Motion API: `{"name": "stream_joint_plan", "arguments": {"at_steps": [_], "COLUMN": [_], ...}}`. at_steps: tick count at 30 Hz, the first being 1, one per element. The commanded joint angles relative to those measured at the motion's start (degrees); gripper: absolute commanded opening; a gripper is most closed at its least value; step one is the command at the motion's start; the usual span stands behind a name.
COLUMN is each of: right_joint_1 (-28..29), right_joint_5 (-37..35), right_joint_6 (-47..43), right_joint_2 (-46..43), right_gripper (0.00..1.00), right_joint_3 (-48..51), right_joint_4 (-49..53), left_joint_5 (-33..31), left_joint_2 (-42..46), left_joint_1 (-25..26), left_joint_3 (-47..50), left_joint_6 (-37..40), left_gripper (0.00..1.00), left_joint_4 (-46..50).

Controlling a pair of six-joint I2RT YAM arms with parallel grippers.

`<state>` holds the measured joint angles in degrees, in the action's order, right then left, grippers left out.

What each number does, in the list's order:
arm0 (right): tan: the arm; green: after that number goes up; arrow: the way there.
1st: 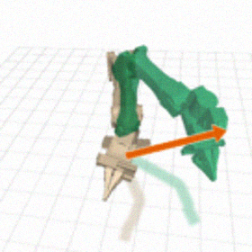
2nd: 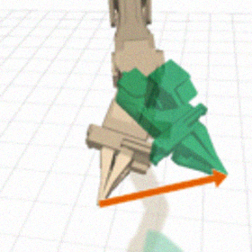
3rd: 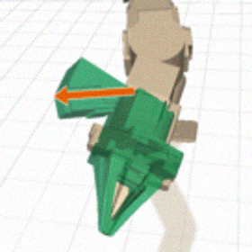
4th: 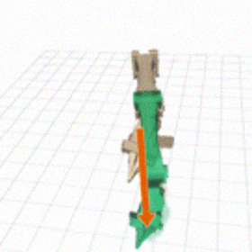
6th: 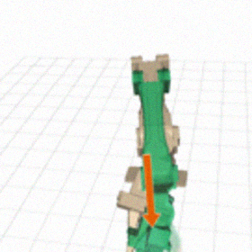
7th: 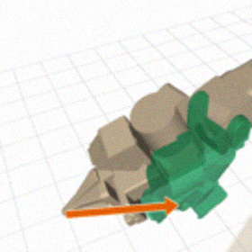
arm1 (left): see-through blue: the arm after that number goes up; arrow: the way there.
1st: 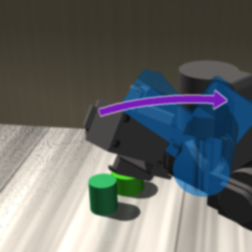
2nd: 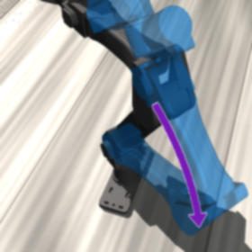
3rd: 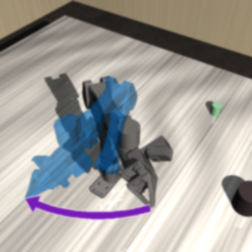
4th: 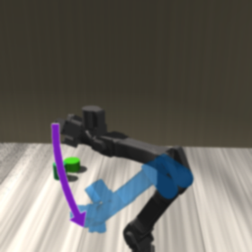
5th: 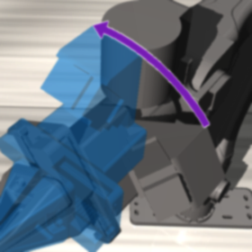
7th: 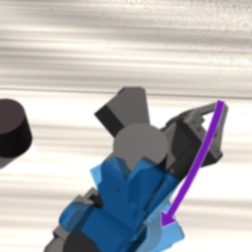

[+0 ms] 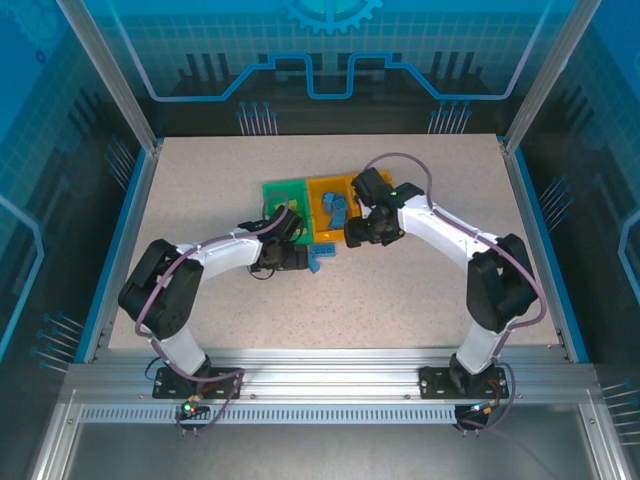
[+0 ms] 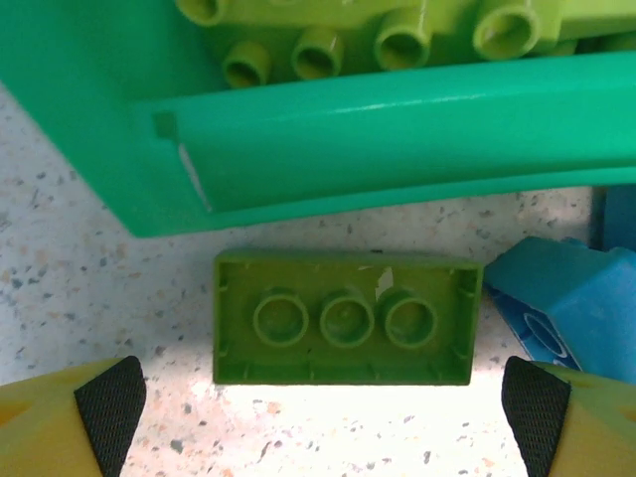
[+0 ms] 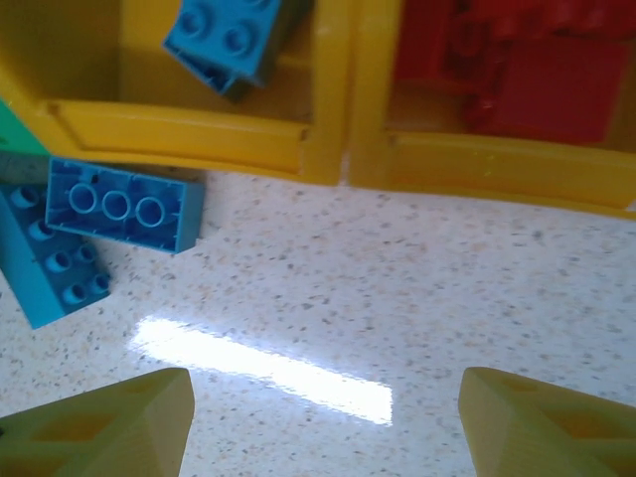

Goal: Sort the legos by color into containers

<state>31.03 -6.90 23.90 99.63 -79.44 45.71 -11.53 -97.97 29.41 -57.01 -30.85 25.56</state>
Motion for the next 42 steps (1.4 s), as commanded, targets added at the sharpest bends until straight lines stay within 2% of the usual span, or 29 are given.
{"name": "stream_joint_plan", "arguments": {"at_steps": [1,8,15,19,24,26,36,42], "right_joint_1": [-1.49,-2.53,-3.51,-3.6,-2.5,-0.91,7.51,12.39], "right_joint_5": [-0.95,-1.27,-1.54,-1.1,-1.49,-2.92,-1.36,-1.69], "right_joint_6": [0.79,0.66,0.71,0.55,0.28,-0.47,4.97,7.13], "right_joint_2": [-2.67,-3.39,-4.26,-4.36,-4.14,-3.9,-2.47,2.38], "right_gripper": [0.73,0.73,0.77,0.77,0.76,0.75,0.75,0.76], "right_joint_3": [1.47,2.27,2.21,1.92,1.92,1.79,5.7,4.04], "right_joint_4": [-0.81,-0.55,-0.06,0.08,0.23,0.25,-6.9,-9.01], "left_joint_5": [0.28,0.49,0.47,0.28,0.11,-0.16,-3.3,-0.38], "left_joint_2": [-1.92,-4.6,-5.02,-4.42,-2.03,-0.68,11.06,7.13], "left_joint_1": [-0.27,-0.28,-0.26,-0.31,-0.28,-0.32,-0.7,-5.34], "left_joint_3": [-1.97,-3.2,-1.91,-1.15,-0.65,-0.64,-4.14,-11.23], "left_joint_6": [2.26,2.96,2.46,2.03,1.41,1.06,0.78,3.69], "left_gripper": [0.96,0.94,0.76,0.72,0.56,0.52,0.54,0.59], "left_joint_4": [0.37,0.08,-0.03,-0.25,-0.13,0.51,4.41,3.88]}}
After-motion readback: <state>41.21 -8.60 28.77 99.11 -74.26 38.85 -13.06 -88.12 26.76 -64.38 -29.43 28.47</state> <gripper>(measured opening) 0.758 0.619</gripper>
